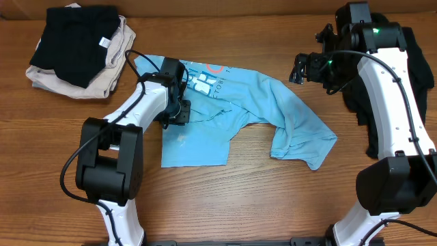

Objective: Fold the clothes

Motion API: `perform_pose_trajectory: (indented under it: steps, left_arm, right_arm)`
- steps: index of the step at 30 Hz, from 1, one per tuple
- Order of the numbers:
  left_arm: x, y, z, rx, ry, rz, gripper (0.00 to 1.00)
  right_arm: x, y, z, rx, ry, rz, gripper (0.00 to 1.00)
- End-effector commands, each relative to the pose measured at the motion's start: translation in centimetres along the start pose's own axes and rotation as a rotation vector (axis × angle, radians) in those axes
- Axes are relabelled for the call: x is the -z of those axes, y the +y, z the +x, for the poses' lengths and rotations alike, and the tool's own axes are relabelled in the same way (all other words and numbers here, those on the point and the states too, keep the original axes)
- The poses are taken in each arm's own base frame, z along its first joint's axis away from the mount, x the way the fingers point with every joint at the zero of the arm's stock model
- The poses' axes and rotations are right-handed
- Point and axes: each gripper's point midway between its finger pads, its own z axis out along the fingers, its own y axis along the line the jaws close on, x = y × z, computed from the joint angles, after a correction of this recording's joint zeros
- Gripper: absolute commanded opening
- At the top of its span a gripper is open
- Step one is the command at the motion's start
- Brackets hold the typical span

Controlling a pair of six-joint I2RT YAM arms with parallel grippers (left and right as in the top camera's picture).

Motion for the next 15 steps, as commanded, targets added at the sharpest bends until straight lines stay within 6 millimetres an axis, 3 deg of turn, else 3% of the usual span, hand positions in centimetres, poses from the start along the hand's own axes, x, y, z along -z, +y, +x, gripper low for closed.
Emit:
perform_pose_trajectory:
  steps: [1,15]
  left_arm:
    - [-0.4,0.2,0.4,0.019,0.014,-0.016,0.32]
    - [-0.4,-0.9,0.2,0.019,0.008,0.047,0.26]
  right_arm:
    - [-0.1,-0.3,0.1,-0.002,0.001,0.011,1.00]
    - [-0.1,-0.3,0.1,-0.002,0.000,0.011,1.00]
